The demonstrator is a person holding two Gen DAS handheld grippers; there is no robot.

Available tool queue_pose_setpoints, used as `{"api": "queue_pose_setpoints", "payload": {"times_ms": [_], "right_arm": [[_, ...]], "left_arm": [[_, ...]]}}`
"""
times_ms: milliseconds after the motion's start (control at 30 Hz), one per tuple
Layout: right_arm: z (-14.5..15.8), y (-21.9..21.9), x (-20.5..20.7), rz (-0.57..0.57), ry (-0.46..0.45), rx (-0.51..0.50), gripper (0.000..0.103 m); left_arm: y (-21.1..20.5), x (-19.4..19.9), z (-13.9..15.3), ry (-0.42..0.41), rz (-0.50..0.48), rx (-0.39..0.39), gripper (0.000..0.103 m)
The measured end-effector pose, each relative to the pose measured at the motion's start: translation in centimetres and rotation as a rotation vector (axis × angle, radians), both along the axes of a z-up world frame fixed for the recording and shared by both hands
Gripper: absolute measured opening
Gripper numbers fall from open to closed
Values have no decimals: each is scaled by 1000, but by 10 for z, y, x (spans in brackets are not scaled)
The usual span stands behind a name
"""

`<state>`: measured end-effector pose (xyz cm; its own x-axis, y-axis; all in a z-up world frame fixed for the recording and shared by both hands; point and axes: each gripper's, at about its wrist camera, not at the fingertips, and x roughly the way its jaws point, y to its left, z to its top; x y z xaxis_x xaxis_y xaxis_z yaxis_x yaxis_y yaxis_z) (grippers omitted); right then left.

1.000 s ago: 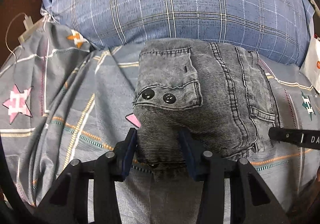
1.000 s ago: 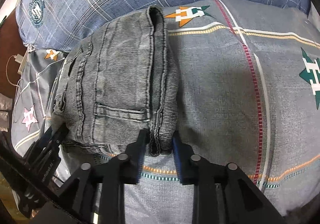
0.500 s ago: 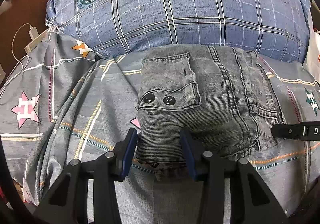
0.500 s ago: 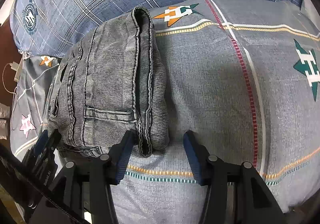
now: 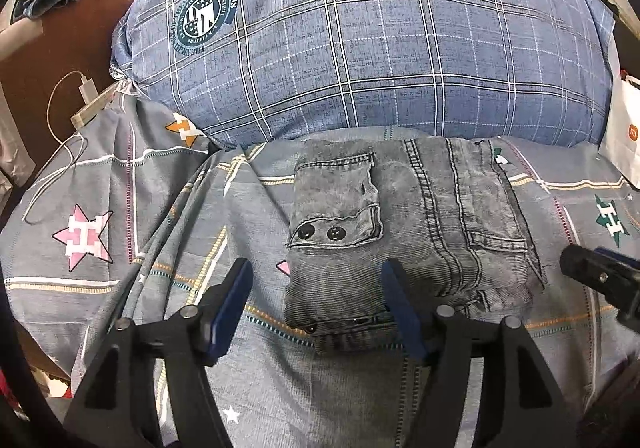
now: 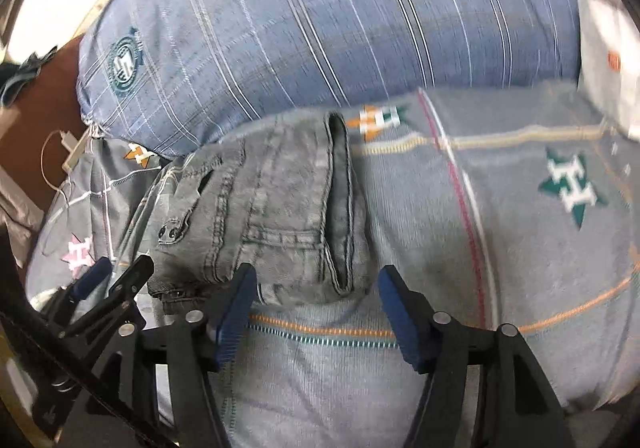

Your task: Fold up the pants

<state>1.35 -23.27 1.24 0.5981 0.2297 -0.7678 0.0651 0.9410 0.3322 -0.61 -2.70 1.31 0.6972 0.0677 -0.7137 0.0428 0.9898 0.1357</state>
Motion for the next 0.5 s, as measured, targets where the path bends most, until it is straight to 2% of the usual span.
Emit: {"api": "queue_pose_setpoints", "payload": {"times_ms": [100, 133, 300, 500], "right_arm": [[11, 11, -3, -4, -54, -108, 80], [12, 15, -4, 2, -67, -129, 82], [14, 23, -7, 24, -94, -178, 84], [16, 32, -10, 38, -119, -195, 85]], "left_arm": [[6, 0, 6, 2, 37, 1, 77], [9, 0, 8, -1, 56, 7, 78], [28, 1, 20, -42, 141, 14, 79], [36, 0, 28, -71, 161, -17, 81]]}}
